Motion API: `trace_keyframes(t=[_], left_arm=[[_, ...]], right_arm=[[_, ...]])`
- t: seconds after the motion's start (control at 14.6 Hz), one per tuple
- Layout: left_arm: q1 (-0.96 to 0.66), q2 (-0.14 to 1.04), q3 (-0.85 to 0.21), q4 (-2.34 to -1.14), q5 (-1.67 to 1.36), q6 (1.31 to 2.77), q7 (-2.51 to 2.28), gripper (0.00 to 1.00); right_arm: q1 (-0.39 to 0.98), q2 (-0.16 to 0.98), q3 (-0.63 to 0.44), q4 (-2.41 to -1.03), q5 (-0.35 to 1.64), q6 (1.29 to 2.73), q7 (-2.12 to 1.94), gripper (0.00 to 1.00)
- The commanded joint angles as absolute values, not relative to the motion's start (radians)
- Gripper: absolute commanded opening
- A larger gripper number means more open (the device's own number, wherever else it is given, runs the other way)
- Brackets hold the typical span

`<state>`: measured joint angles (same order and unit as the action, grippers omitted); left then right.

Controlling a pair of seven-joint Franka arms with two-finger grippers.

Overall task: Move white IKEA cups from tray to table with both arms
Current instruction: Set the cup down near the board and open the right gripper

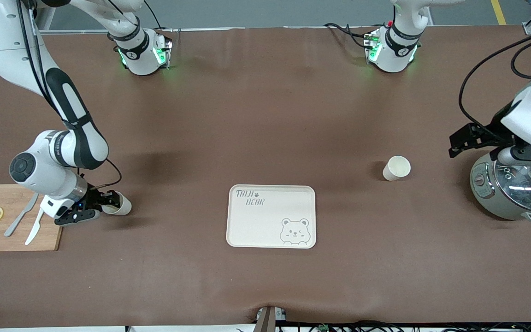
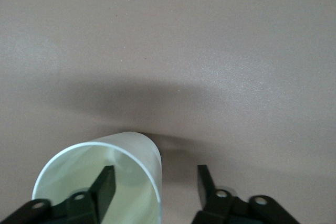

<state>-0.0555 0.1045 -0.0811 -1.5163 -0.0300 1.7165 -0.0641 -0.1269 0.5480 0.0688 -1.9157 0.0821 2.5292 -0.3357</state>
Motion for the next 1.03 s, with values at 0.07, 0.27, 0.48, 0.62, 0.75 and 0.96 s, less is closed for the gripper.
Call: trace_keyframes(t=[0.07,0.27,0.48,0.62,0.75,0.96], left_arm=[[-0.127,0.089,-0.029,-1.471,-0.008,1.64,-0.1,1.0],[-0.117,0.087,-0.037,-1.471,-0.006,1.638,-0.092,1.0],[-0.117,0.086,-0.038,-1.473,-0.005,1.628,-0.075,1.0],[-0.118,0.087,-0.038,-1.473,0.026,1.589,-0.025,1.0],[-0.118,0.087,-0.038,-1.471,0.051,1.54,-0.011,1.0],[-0.115,0.091,-0.038,-1.471,0.051,1.525,-0.005,1.0]], right_arm=[[-0.143,0.552,0.083,-1.836,0.094,2.466,-0.344,1.0],[-0.138,0.552,0.083,-1.688,0.089,2.286,-0.341,1.0],[-0.135,0.548,0.081,-1.48,0.046,2.009,-0.306,1.0],[-0.135,0.542,0.083,-1.32,0.026,1.788,-0.227,1.0],[-0.127,0.516,0.084,-1.22,-0.014,1.625,-0.216,1.0],[-0.132,0.387,0.083,-1.206,-0.018,1.473,-0.215,1.0]])
